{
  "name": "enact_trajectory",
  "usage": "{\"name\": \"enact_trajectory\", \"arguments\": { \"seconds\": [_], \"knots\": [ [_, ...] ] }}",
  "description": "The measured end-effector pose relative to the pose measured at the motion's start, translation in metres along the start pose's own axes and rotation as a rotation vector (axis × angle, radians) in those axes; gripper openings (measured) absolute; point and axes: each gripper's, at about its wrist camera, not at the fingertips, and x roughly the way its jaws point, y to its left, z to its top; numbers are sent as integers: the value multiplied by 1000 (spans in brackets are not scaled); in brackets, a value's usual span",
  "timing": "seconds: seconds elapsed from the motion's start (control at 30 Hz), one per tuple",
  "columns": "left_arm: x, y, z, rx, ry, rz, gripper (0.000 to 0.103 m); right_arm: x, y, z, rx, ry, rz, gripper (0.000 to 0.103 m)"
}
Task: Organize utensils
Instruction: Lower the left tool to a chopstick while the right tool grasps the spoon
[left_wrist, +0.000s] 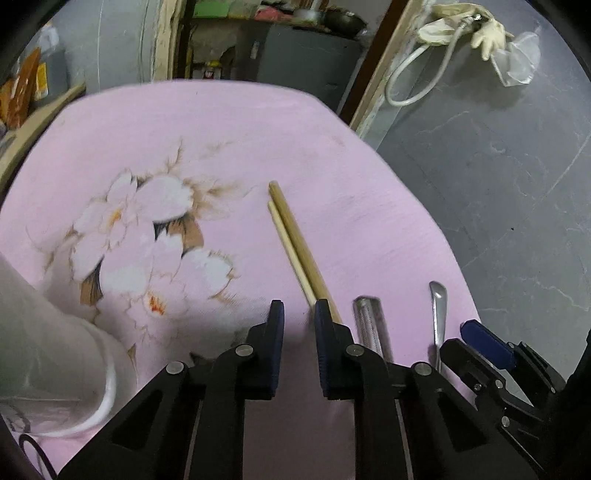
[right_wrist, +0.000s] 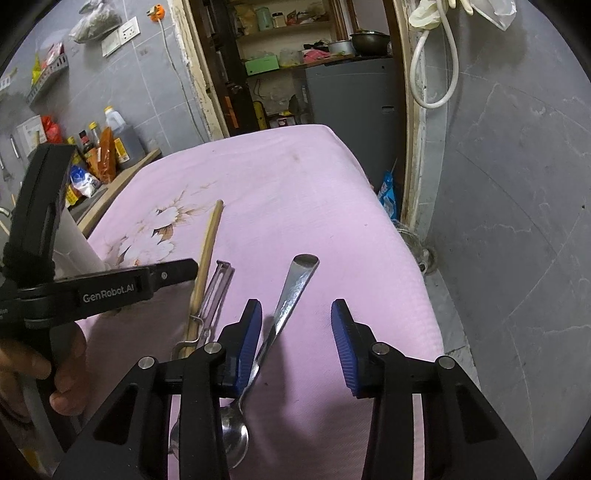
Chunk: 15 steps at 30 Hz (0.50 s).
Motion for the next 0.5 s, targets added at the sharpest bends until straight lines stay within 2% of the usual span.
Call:
{"name": "enact_trajectory", "arguments": {
  "seconds": [0.27,0.5],
  "knots": [
    [8,-1,13,-10,34,-37,14,8,9,3,-37,23,-24,33],
    [15,-12,22,31,64,6,13,10,15,1,-62,56,-53,31]
  ]
}}
